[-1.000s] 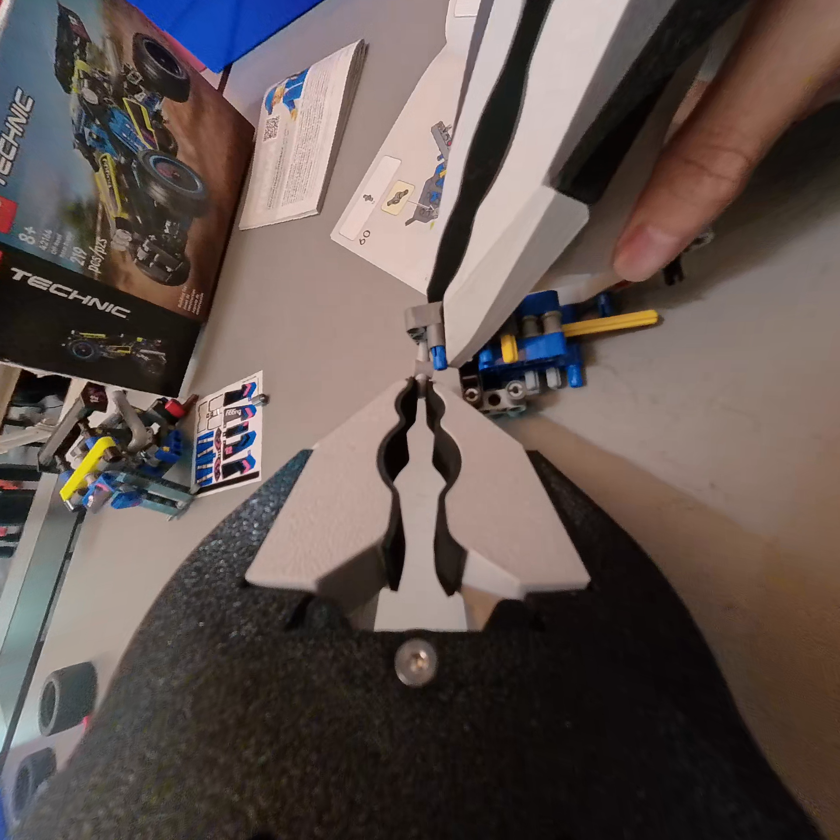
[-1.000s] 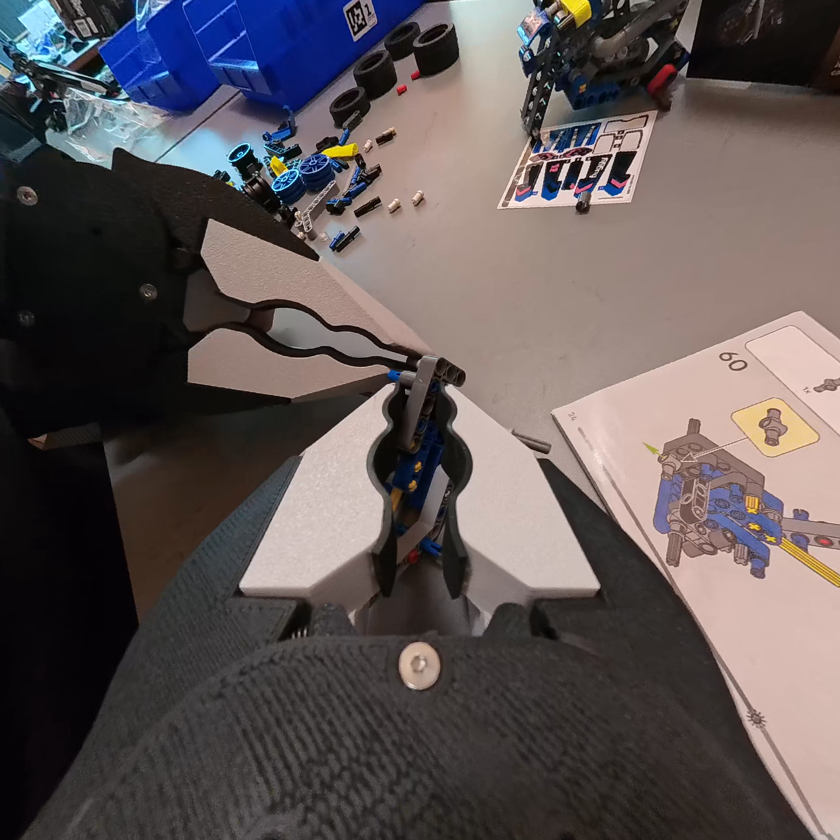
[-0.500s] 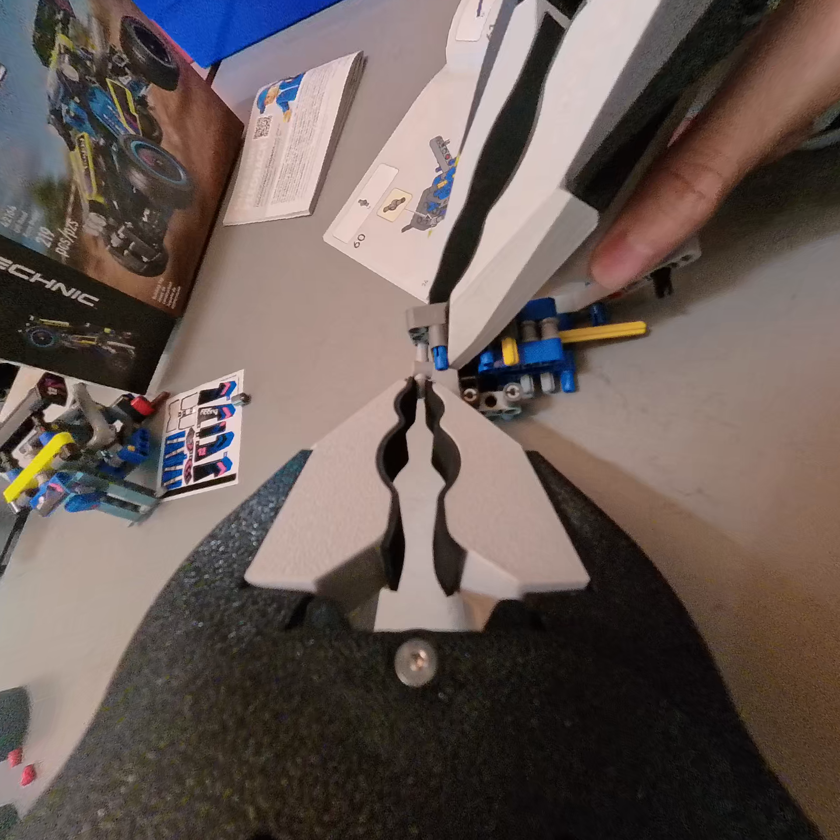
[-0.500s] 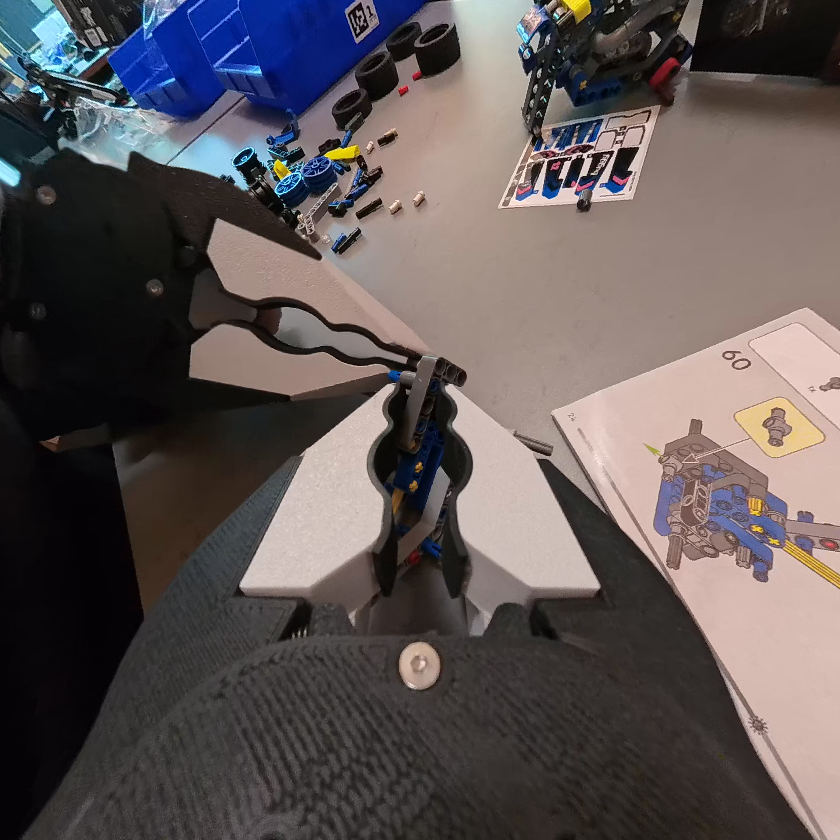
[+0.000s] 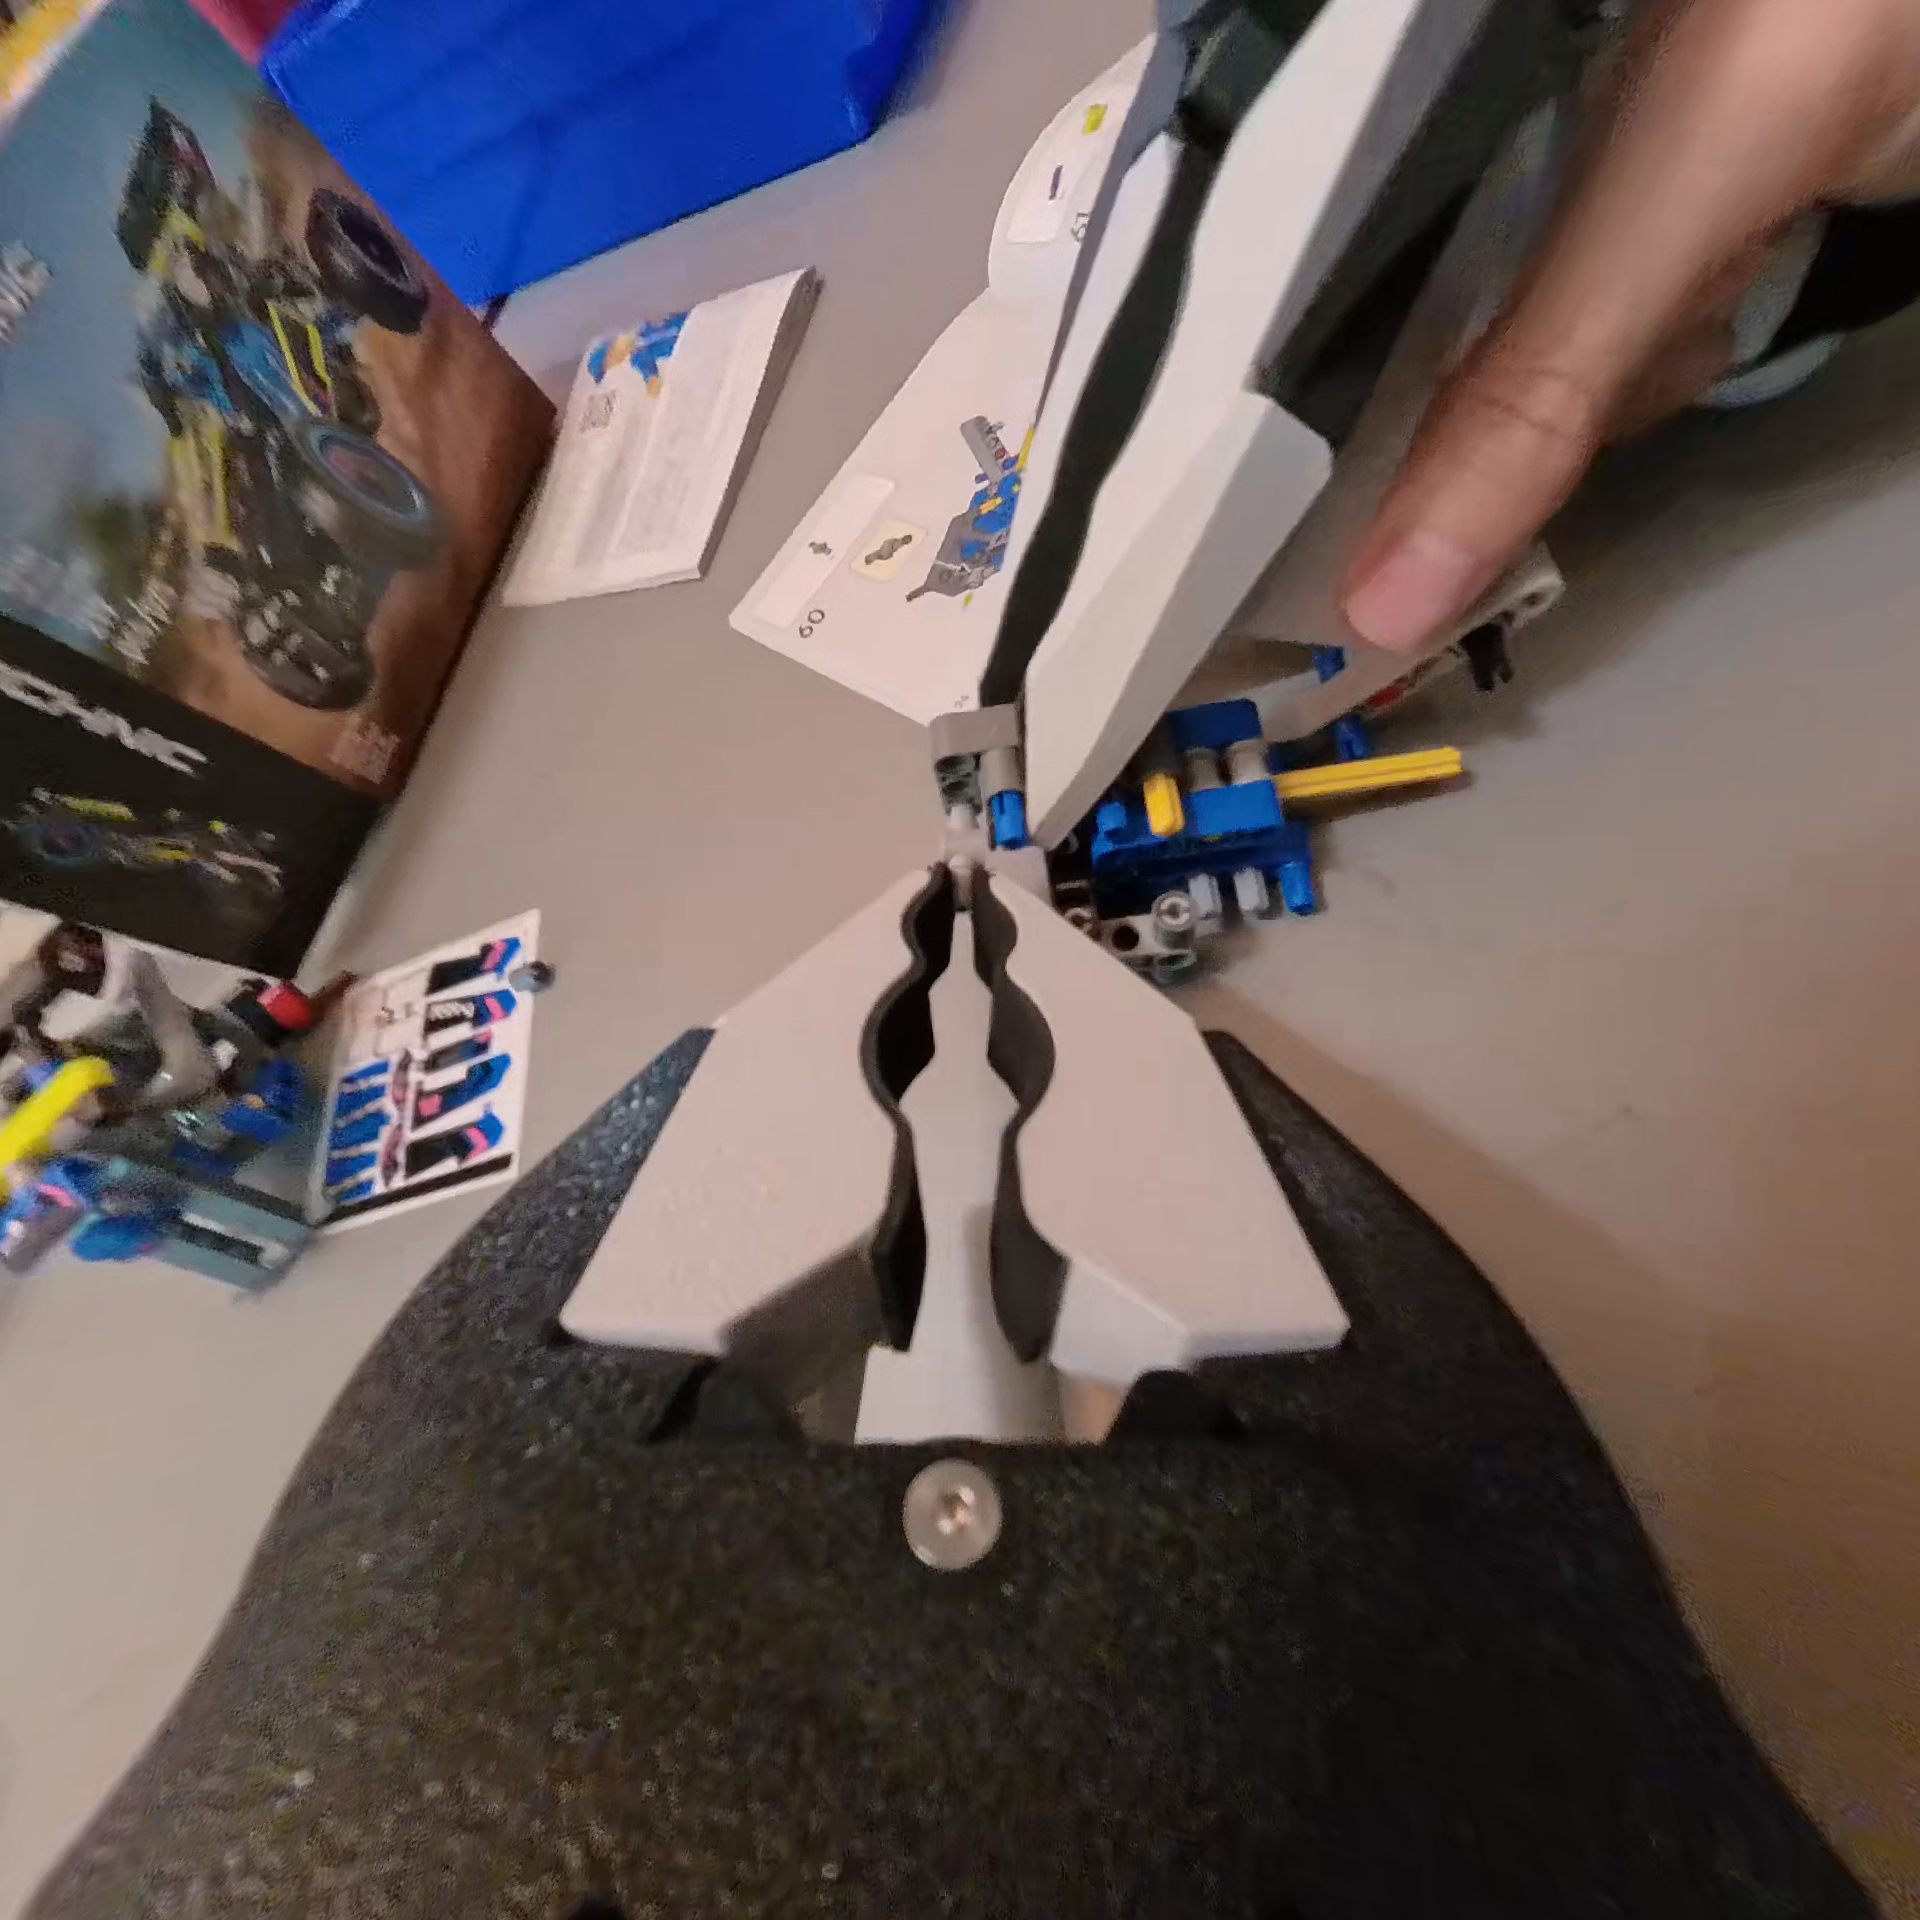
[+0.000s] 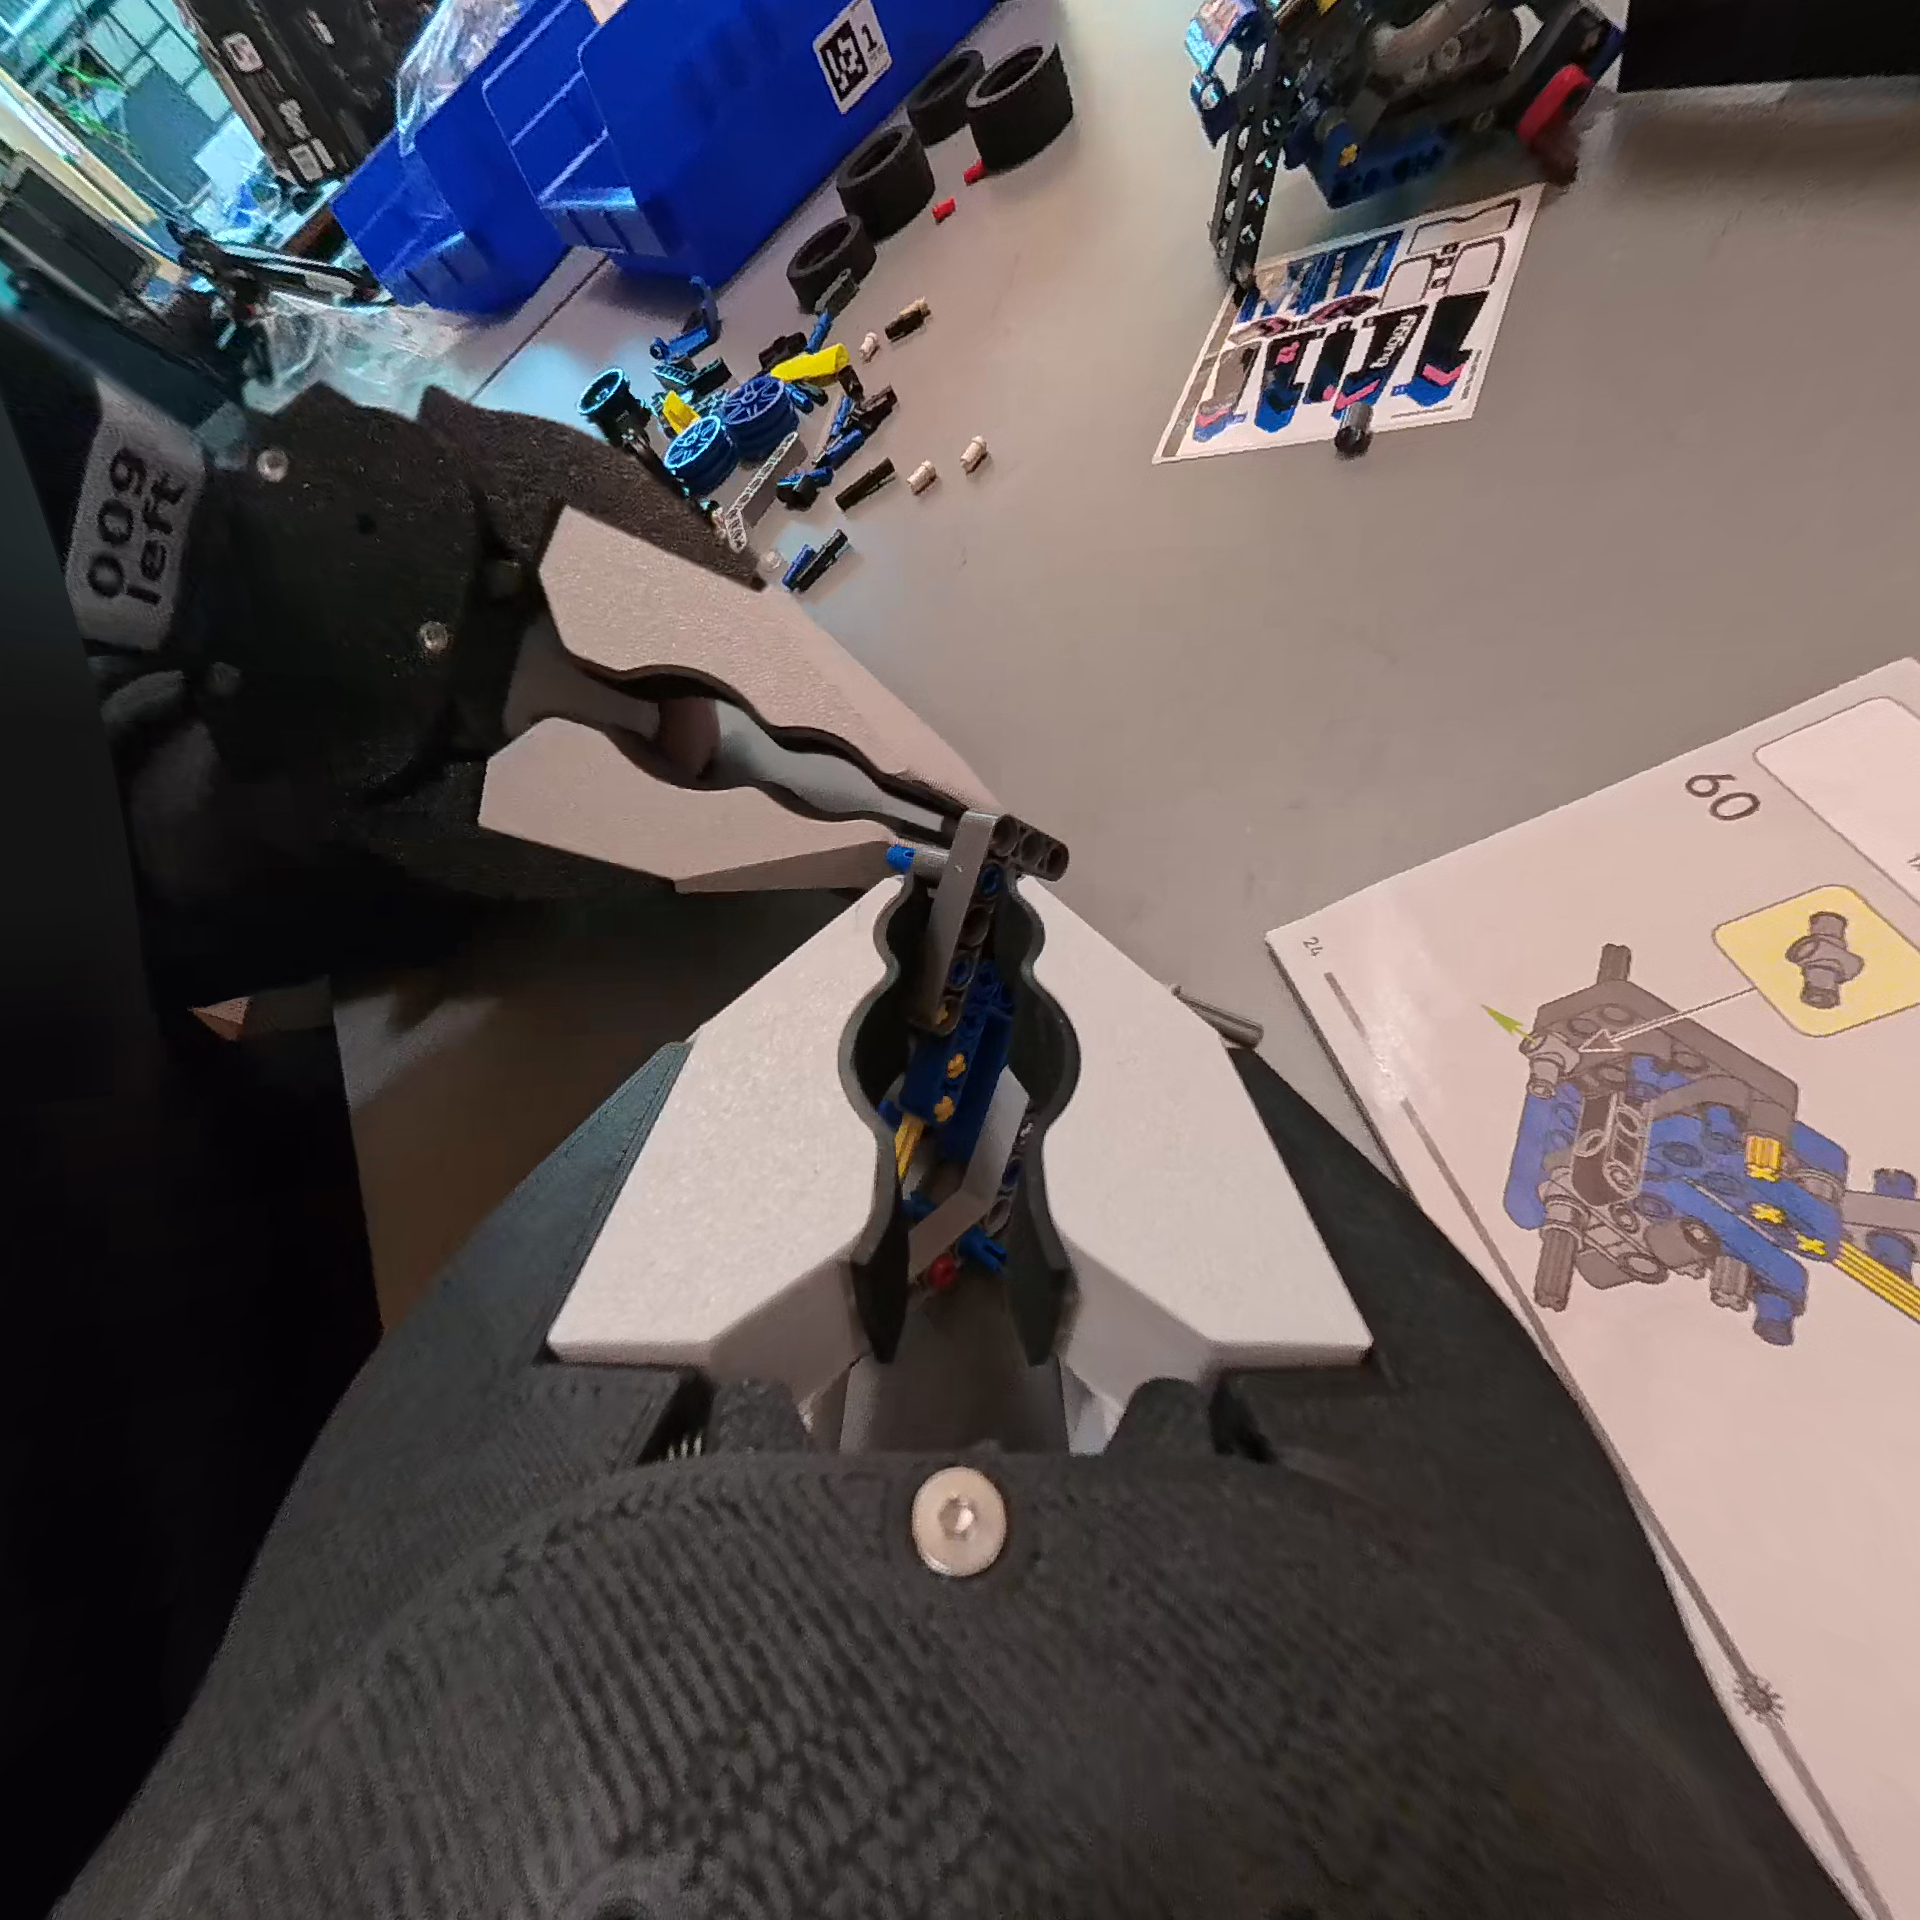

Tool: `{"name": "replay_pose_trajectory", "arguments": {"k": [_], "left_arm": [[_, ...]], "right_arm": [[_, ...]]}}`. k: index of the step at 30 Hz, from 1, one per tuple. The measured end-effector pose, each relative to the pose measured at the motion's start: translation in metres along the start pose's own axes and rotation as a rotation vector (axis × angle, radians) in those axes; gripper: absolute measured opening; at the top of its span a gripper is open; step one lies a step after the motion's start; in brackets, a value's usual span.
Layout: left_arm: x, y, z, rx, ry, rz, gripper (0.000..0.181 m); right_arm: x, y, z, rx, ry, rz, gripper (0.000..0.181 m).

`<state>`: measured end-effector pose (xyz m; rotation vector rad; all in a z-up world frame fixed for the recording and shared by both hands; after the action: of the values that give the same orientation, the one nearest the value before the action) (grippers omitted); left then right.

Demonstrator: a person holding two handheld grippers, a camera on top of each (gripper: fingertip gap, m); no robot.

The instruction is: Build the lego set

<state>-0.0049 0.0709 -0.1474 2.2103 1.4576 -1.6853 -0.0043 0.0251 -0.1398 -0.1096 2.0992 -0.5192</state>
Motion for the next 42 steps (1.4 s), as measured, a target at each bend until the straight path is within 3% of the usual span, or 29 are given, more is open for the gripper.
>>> {"name": "replay_pose_trajectory", "arguments": {"k": [5,16,20,26,31,37,42], "left_arm": [[-0.001,0.000,0.002,-0.042,0.068,0.011,0.000],[-0.002,0.003,-0.001,0.050,0.105,0.038,0.001],[0.000,-0.009,-0.005,0.147,0.191,0.151,0.015],[0.003,-0.033,-0.007,0.517,0.077,0.260,0.030],[0.008,-0.047,0.005,0.784,0.035,0.276,0.027],[0.018,-0.042,0.016,0.779,0.222,0.223,0.034],[0.017,-0.046,0.020,0.752,0.227,0.222,0.036]], "right_arm": [[0.000,-0.001,-0.001,-0.038,0.024,0.000,0.013],[0.000,-0.002,0.001,-0.041,0.044,0.005,0.013],[0.000,-0.001,-0.003,-0.110,0.068,-0.006,0.013],[0.006,0.002,-0.022,-0.301,-0.021,-0.100,0.014],[0.012,0.010,-0.042,-0.408,-0.195,-0.241,0.019],[0.006,0.014,-0.047,-0.352,-0.352,-0.322,0.023],[0.004,0.005,-0.050,-0.251,-0.433,-0.352,0.022]]}}
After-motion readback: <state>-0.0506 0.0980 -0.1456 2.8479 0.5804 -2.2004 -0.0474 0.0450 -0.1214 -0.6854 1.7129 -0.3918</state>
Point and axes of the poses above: each gripper's, where its closed fingertips meet, y out along the fingers, x out of its underside, z = x × y across the jaws, the point moved 3 cm from there along -y, back along the fingers, and after that the axes turned 4 degrees about -x, right-handed, at the moved point
